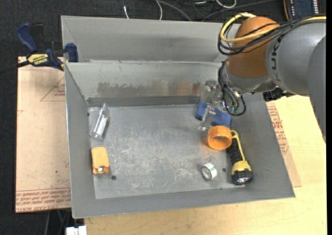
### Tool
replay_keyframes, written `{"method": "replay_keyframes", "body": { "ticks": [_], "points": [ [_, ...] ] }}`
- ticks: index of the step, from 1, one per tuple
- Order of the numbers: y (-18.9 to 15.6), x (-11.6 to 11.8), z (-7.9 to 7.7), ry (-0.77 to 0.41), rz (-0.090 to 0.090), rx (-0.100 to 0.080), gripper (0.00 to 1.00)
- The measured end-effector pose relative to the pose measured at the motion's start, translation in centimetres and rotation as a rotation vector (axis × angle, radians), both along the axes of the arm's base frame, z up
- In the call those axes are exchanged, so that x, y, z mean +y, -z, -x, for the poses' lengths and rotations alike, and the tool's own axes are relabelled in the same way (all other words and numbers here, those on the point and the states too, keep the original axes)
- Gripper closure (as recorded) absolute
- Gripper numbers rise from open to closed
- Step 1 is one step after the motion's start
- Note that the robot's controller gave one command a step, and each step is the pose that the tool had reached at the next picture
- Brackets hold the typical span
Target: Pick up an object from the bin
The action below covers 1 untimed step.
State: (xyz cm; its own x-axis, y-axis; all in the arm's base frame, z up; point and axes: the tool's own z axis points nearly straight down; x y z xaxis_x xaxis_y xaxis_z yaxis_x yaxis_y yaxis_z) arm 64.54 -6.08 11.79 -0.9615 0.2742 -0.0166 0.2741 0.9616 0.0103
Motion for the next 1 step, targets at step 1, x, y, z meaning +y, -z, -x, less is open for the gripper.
{"method": "replay_keyframes", "body": {
  "ticks": [1],
  "points": [
    [1.79, -3.66, 1.17, -0.011, 0.001, 0.012, 0.0]
  ]
}}
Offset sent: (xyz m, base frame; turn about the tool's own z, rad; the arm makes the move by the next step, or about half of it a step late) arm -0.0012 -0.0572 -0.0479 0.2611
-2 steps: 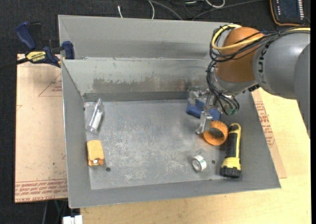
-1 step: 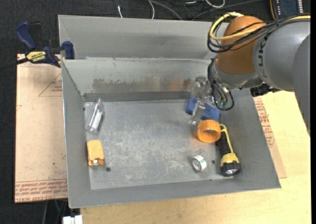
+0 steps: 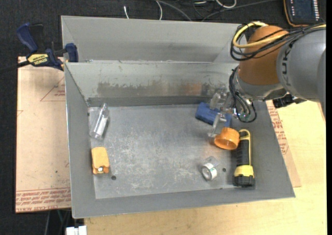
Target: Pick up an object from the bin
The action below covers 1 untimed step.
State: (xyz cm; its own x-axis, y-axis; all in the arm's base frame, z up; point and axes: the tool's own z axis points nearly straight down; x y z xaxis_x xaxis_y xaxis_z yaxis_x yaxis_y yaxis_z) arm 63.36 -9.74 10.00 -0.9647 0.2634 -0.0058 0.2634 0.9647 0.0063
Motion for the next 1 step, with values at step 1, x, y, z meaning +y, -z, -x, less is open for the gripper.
{"method": "replay_keyframes", "body": {
  "ticks": [1],
  "points": [
    [3.02, -1.9, -1.15, 0.27, -0.007, -0.01, 0.0]
  ]
}}
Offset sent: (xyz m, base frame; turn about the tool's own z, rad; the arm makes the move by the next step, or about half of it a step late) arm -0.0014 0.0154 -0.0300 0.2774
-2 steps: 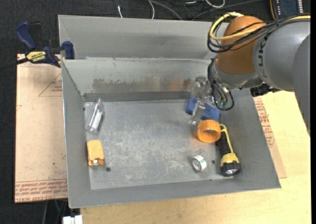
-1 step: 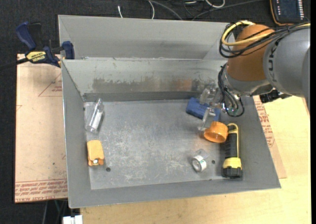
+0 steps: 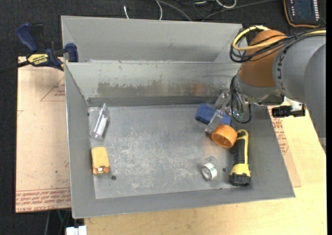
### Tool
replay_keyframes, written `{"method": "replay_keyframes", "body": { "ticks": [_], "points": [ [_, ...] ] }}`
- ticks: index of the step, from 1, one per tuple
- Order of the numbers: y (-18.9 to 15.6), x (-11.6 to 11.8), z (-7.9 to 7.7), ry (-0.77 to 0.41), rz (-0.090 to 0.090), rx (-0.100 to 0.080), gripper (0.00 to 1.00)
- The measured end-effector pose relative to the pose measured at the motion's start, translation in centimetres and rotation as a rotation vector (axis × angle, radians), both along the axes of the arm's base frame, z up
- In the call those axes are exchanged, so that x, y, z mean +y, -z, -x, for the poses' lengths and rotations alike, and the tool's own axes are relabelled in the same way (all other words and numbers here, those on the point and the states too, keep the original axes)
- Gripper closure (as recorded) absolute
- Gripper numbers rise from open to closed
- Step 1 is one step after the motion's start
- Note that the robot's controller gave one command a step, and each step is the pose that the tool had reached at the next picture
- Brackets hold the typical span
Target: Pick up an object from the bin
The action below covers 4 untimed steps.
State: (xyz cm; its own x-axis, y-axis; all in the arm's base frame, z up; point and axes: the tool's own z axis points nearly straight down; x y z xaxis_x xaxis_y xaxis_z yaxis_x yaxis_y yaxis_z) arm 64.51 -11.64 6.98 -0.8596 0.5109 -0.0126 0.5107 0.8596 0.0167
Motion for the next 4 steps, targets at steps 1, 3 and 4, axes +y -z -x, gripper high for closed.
{"method": "replay_keyframes", "body": {
  "ticks": [1, 3, 4],
  "points": [
    [-0.1, 3.6, 1.2, 0.004, 0.002, 0.006, 1.0],
    [-3.0, 3.6, 1.4, 0.003, 0.0, 0.014, 1.0],
    [-7.5, 3.6, 1.2, 0.003, 0.001, 0.006, 1.0]
  ]
}}
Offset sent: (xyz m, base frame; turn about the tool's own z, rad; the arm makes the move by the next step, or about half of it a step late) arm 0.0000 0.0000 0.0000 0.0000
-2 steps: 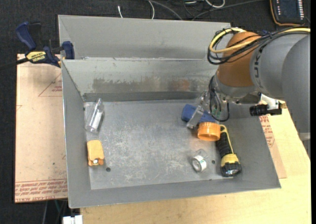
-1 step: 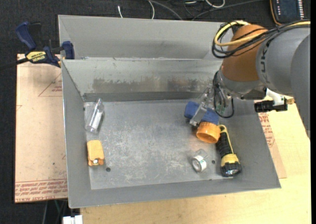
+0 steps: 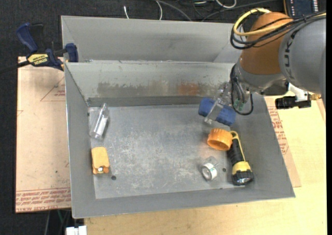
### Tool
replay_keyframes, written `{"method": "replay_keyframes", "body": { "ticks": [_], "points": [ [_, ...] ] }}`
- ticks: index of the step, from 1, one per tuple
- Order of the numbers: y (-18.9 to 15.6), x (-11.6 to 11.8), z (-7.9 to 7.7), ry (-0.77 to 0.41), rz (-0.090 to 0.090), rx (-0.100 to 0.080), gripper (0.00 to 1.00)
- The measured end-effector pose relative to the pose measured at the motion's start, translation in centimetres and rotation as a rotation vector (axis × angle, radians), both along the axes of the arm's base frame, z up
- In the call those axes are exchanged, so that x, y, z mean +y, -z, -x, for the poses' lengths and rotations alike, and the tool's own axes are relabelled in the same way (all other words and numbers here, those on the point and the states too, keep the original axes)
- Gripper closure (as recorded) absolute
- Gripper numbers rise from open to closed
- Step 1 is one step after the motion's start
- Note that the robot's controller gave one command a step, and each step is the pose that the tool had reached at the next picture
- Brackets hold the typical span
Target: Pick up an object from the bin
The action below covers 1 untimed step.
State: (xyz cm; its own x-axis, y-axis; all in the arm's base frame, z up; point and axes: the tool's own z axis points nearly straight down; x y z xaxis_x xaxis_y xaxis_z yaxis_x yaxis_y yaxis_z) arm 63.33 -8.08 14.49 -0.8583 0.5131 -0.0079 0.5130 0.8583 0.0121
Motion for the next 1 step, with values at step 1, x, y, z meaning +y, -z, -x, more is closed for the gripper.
{"method": "replay_keyframes", "body": {
  "ticks": [1],
  "points": [
    [-3.92, 0.03, 0.01, -0.002, -0.001, 0.0, 1.0]
  ]
}}
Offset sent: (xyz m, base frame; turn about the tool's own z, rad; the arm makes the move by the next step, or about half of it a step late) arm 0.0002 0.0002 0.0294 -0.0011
